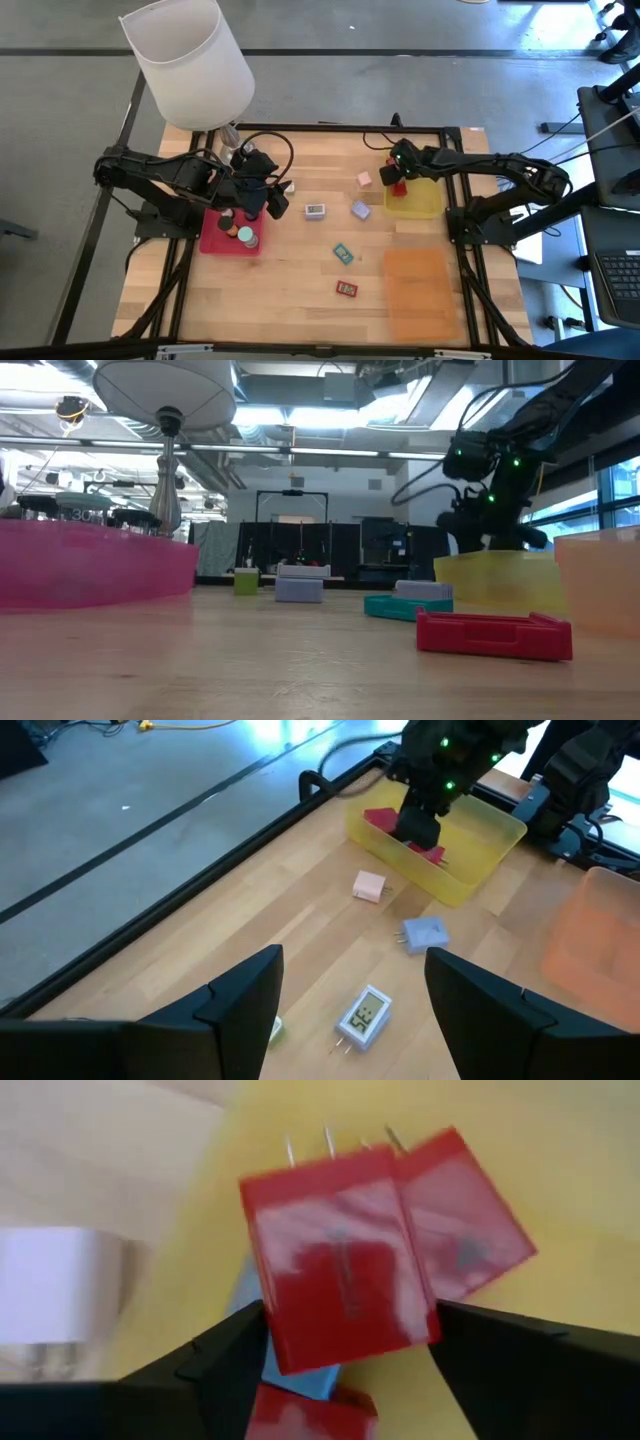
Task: Pick & Place Office items
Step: Put the red charger adapter into the yellow bin, then put the white charger adapter into the yellow bin
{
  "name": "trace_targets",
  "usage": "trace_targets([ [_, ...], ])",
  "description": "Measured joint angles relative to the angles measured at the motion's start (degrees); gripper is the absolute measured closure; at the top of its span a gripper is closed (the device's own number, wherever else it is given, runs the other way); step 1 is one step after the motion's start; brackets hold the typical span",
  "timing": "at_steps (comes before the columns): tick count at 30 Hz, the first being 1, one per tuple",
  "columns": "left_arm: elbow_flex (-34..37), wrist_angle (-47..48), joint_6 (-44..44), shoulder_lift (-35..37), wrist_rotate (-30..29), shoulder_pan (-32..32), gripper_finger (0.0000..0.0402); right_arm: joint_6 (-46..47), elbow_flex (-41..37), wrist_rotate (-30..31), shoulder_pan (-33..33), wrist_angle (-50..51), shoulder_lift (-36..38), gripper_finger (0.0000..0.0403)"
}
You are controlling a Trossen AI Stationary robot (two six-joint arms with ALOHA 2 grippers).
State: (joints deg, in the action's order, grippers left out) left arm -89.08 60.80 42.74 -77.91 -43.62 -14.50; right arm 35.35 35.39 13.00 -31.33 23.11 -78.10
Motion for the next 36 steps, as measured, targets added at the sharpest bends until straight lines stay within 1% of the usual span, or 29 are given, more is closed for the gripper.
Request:
trace_targets([
  [2,0.0,0.0,0.02,0.0,0.0,0.0,0.016,0.29,0.88,0.04,-0.02,-0.48,0.02,0.0113],
  [5,0.0,0.02,0.0,0.0,-0.02,0.0,0.016,0.18,3.26,0.32,-0.02,2.3,0.01,0.0086],
  [8,0.0,0.03,0.0,0.0,-0.09,0.0,0.016,-0.2,7.57,0.6,-0.02,8.22,0.01,0.0066],
  [13,0.0,0.04,0.0,0.0,-0.04,0.0,0.016,-1.49,17.08,0.68,0.19,20.18,0.06,0.0052],
  [15,0.0,0.04,0.0,0.0,-0.04,0.0,0.016,-0.51,20.64,-0.33,0.84,22.19,0.06,0.0053],
  [18,0.0,0.06,0.0,0.0,-0.12,0.0,0.016,2.32,24.62,-3.55,2.66,21.48,0.12,0.0058],
  [20,0.0,0.07,0.0,0.0,-0.11,0.0,0.016,2.83,26.25,-4.44,4.5,19.81,0.12,0.0062],
  [23,0.0,0.07,0.0,0.0,-0.07,0.0,0.016,3.22,26.76,-4.32,8.03,15.24,0.12,0.0068],
  [26,0.0,0.05,0.0,0.0,-0.07,0.0,0.016,3.91,26.78,-2.59,11.48,11.81,-0.85,0.0069],
  [30,0.0,0.09,0.0,0.0,-0.25,0.0,0.016,4.7,26.78,-0.25,14.1,10.14,-4.84,0.0069],
  [33,0.0,0.08,0.0,0.0,-0.39,0.0,0.016,4.08,26.78,-1.84,14.72,9.41,-8.84,0.0069],
  [36,0.0,0.07,0.0,0.0,-0.37,0.0,0.016,1.13,26.78,-3.69,14.86,9.4,-12.71,0.0069],
])
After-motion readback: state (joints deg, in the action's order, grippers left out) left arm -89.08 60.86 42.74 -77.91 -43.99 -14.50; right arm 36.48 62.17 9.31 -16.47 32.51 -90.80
